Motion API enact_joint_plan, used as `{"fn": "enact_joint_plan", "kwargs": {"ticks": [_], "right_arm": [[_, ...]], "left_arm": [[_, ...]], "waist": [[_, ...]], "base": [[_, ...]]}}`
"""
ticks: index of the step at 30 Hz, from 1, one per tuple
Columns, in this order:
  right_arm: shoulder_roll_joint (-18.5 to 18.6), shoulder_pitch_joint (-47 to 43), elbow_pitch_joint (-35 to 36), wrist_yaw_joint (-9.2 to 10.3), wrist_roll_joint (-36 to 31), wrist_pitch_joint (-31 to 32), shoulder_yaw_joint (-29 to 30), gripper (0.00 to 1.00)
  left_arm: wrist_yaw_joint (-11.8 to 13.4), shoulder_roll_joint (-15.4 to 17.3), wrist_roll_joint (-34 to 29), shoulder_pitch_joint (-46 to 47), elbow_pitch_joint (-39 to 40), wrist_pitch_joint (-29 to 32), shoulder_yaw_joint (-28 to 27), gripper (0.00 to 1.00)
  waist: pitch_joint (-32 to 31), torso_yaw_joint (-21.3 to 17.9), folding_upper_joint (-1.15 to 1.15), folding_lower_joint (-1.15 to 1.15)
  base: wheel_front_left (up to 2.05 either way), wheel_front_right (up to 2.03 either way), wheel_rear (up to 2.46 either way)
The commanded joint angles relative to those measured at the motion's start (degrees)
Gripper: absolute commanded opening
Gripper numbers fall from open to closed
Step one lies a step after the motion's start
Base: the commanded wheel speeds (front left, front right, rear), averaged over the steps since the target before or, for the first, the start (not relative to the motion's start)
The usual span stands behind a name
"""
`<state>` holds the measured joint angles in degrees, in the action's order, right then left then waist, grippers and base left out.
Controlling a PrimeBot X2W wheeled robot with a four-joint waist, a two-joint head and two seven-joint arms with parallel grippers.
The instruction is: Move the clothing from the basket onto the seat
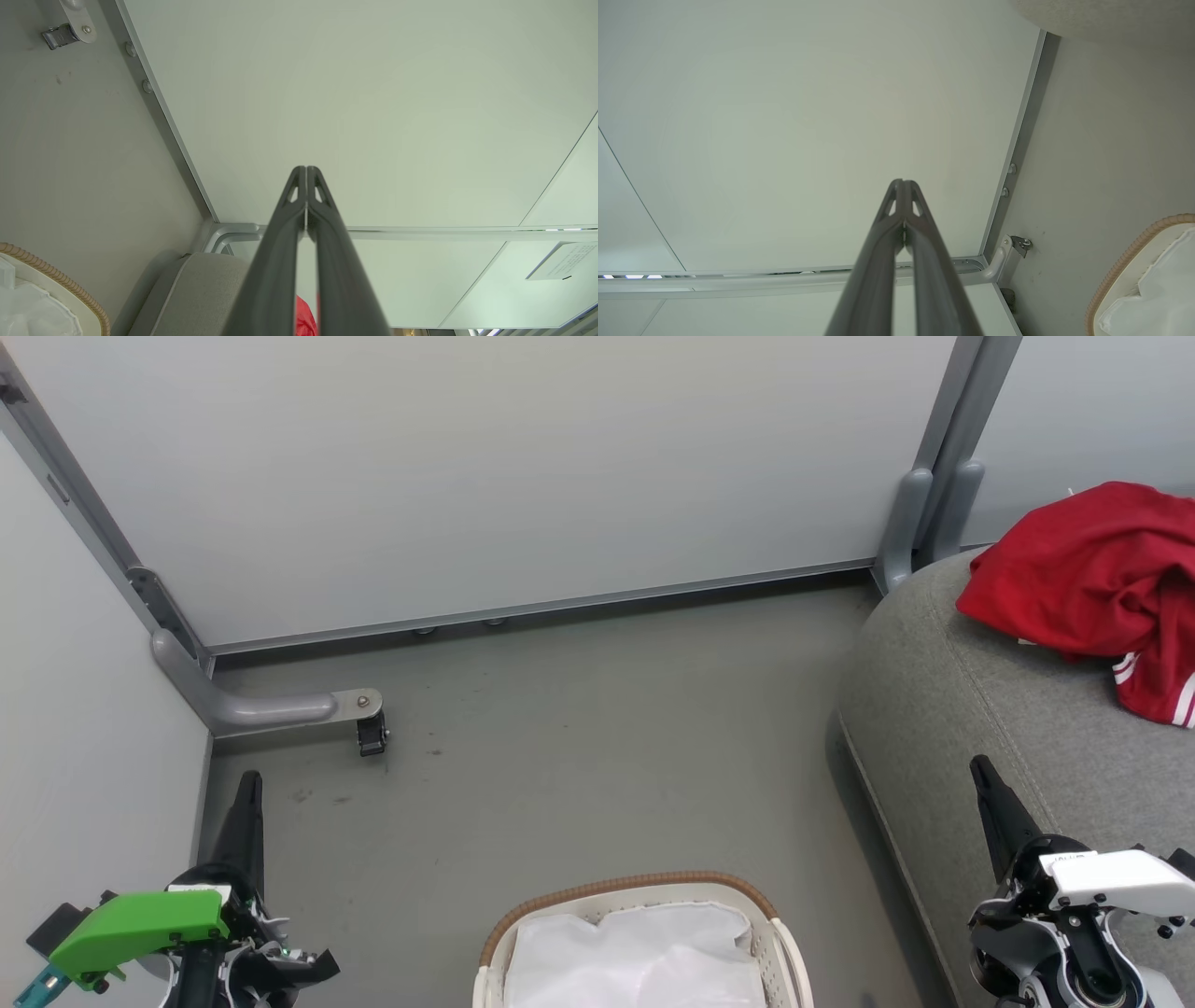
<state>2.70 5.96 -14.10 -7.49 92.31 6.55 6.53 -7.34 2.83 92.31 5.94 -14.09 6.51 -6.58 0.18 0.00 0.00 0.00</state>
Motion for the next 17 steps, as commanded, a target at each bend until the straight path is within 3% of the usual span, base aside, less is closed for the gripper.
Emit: {"fn": "enact_joint_plan", "kwargs": {"ticks": [1,17], "right_arm": [[0.3,0.4,0.2,0.0,0.2,0.2,0.1,0.0],[0.3,0.4,0.2,0.0,0.2,0.2,0.1,0.0]], "left_arm": [[-0.3,0.1,0.1,0.6,0.1,0.3,-0.1,0.0],[-0.3,0.1,0.1,0.6,0.1,0.3,-0.2,0.0]], "waist": [[0.0,0.0,0.0,0.0],[0.0,0.0,0.0,0.0]], "base": [[0.0,0.0,0.0],[0.0,0.0,0.0]]}}
